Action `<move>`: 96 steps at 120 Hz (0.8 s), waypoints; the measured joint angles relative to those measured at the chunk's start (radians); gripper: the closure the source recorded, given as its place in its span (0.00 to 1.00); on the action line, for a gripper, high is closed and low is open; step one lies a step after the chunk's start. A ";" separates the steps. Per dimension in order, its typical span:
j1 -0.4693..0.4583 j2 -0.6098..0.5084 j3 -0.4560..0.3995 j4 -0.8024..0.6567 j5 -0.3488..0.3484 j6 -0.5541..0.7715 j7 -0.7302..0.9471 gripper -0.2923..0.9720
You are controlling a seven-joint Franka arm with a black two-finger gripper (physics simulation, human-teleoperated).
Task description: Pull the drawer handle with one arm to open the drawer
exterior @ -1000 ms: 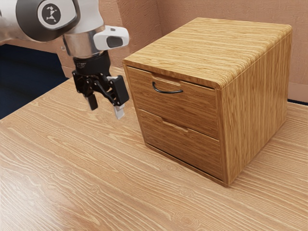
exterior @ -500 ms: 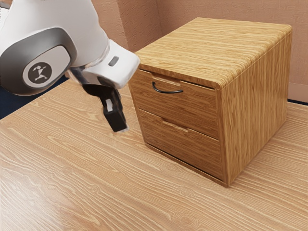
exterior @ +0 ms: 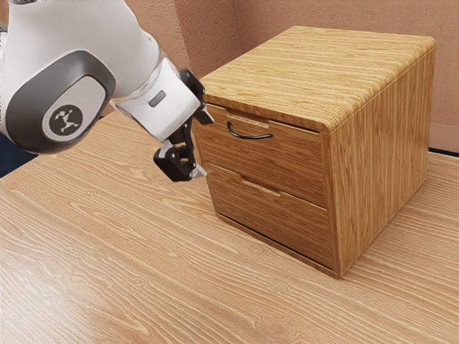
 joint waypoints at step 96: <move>0.014 0.074 0.027 0.008 -0.055 0.141 0.289 0.49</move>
